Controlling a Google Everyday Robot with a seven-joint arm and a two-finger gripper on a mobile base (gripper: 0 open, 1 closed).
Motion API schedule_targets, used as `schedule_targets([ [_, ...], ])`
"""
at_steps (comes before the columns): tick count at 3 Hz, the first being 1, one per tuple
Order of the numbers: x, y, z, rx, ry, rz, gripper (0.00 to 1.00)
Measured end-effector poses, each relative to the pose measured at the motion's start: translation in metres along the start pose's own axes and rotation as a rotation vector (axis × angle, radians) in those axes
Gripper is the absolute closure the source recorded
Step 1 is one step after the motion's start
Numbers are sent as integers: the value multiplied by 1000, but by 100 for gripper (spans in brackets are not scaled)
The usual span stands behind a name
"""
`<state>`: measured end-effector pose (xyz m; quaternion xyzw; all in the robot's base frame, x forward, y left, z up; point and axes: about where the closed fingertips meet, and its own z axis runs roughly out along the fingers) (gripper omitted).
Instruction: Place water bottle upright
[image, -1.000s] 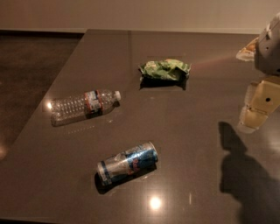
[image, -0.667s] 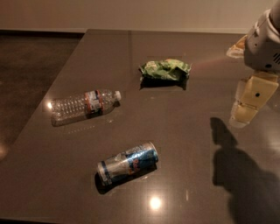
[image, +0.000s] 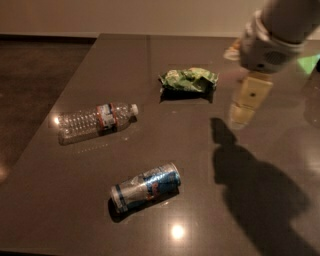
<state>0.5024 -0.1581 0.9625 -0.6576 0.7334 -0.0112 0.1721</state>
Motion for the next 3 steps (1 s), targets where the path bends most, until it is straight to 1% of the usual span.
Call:
schedule_targets([
  [1, -49, -38, 38, -29, -29, -96, 0],
  [2, -90, -64, 71, -60, -36, -175, 0],
  [3, -129, -64, 88, -87, -51, -263, 0],
])
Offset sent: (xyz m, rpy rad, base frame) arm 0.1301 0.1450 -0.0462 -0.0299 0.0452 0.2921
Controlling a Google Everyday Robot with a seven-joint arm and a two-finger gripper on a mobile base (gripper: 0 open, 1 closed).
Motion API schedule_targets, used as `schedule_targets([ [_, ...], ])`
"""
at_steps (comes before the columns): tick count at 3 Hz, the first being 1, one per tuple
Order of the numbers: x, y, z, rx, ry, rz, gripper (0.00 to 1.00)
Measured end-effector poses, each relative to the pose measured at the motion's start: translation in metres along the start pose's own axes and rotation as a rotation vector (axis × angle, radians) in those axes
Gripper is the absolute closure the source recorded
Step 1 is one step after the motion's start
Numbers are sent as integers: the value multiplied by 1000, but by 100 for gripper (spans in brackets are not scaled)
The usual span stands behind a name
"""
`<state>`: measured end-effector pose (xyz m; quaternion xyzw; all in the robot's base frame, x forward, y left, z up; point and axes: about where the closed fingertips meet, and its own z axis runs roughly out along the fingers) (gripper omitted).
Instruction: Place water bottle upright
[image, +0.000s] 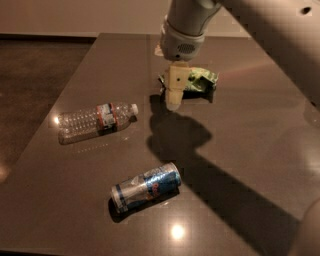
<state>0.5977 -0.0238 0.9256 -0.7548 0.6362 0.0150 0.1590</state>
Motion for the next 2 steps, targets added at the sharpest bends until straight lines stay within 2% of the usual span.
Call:
schedule_targets([
  [2, -57, 11, 45, -72, 25, -124, 0],
])
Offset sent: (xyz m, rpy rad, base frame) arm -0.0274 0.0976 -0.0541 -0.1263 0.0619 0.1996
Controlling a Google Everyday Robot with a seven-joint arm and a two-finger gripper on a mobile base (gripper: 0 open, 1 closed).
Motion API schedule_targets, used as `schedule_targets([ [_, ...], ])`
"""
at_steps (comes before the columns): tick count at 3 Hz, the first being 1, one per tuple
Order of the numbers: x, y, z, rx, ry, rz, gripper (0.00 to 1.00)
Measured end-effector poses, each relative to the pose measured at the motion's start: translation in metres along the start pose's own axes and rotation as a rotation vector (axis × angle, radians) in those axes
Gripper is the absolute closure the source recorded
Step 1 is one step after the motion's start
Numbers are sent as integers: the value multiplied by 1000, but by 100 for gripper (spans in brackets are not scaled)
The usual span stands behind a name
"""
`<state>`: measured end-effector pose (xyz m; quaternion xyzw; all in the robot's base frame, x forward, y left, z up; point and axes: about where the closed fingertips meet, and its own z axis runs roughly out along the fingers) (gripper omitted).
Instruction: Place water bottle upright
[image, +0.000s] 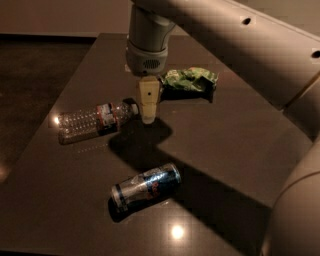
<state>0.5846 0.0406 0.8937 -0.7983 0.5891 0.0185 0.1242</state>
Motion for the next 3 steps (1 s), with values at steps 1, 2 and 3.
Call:
schedule_targets([
  [1, -23, 5, 17, -33, 25, -42, 0],
  [2, -42, 12, 31, -61, 40, -67, 0],
  [3, -60, 15, 47, -87, 71, -87, 2],
])
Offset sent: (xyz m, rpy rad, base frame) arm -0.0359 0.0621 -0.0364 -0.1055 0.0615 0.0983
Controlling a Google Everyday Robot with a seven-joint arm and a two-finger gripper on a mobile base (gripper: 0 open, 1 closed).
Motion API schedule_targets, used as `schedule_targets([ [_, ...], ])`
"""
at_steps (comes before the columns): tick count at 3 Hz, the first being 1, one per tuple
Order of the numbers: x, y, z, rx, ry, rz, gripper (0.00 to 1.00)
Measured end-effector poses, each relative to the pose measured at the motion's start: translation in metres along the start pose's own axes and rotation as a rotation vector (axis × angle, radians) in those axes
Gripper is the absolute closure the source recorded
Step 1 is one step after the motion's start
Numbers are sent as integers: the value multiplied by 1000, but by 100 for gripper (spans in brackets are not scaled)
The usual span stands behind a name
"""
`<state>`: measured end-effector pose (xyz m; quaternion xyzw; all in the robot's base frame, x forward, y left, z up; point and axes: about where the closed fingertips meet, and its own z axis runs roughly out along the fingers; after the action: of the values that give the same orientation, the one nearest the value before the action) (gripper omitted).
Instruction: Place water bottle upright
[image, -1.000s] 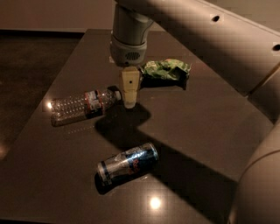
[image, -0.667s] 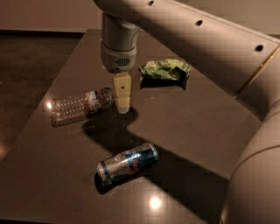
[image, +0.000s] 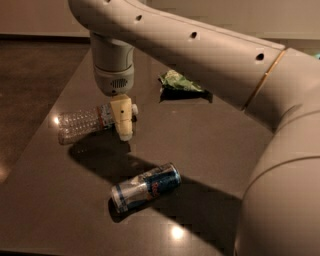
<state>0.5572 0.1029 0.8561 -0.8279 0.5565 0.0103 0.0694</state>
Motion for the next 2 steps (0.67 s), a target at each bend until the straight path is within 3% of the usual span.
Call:
schedule_targets([
  [2, -13, -6, 8, -7, 43, -17, 26],
])
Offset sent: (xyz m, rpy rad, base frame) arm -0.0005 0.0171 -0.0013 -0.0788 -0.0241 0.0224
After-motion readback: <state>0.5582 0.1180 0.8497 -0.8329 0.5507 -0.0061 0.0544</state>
